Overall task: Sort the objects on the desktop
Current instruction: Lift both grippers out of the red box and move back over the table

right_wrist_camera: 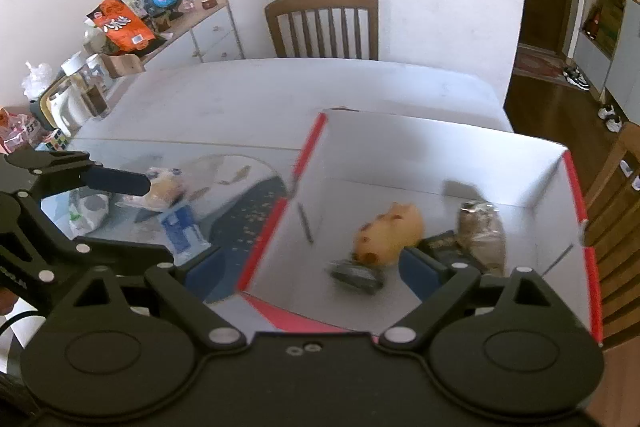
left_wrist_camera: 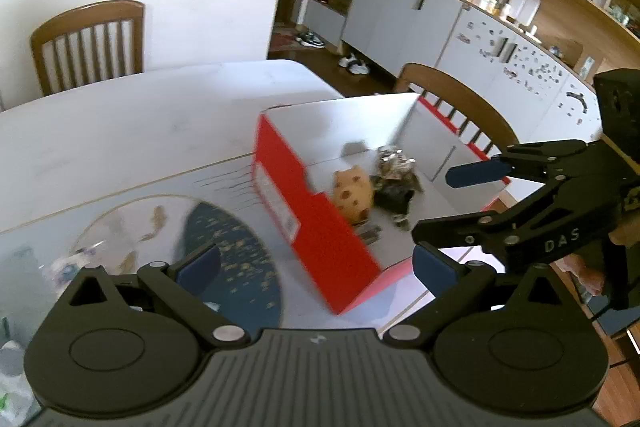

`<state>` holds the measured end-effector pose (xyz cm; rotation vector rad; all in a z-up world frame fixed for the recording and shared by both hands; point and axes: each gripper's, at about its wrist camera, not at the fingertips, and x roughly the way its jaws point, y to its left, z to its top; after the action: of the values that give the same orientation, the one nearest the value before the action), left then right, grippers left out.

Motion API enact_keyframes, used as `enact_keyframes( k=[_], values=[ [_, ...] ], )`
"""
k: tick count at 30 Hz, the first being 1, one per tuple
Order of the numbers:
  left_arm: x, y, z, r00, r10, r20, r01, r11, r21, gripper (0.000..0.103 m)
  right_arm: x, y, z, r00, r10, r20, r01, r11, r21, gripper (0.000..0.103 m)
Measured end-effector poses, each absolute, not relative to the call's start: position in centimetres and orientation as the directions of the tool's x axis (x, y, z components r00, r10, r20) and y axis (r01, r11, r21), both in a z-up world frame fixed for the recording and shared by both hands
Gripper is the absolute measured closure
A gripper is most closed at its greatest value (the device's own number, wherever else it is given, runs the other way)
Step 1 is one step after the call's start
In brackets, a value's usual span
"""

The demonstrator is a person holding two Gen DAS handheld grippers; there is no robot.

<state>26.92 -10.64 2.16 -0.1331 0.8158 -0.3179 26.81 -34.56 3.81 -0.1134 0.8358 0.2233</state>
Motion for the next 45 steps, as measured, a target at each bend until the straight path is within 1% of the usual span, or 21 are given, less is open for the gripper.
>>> enact_keyframes(
  k=[8, 25, 30, 45],
  values=[
    [24.2, -6.3, 1.9, 0.660, -0.280, -0.697, 0.181, 0.960, -0.213, 0.000, 26.6, -29.8, 3.0, 0.647, 0.173, -0.743, -0.264, 0.965, -0.006, 0.009],
    [20.0, 2.7, 0.0, 0.676, -0.234, -0.699, 0.090, 0.968, -0.236, 0.000, 26.8, -20.8, 0.4, 0.638, 0.186, -0.748, -0.293, 0.956, -0.013, 0.009],
    [19.3, 4.9, -0.6, 0.678, -0.235, -0.697, 0.073, 0.964, -0.254, 0.000, 27.0, -19.1, -0.4, 0.646, 0.169, -0.744, -0.281, 0.959, -0.027, 0.009],
    [17.4, 10.1, -2.2, 0.709, -0.162, -0.686, 0.009, 0.975, -0.221, 0.000, 28.3, -15.4, -2.9, 0.629, 0.137, -0.765, -0.290, 0.955, -0.068, 0.009]
  ],
)
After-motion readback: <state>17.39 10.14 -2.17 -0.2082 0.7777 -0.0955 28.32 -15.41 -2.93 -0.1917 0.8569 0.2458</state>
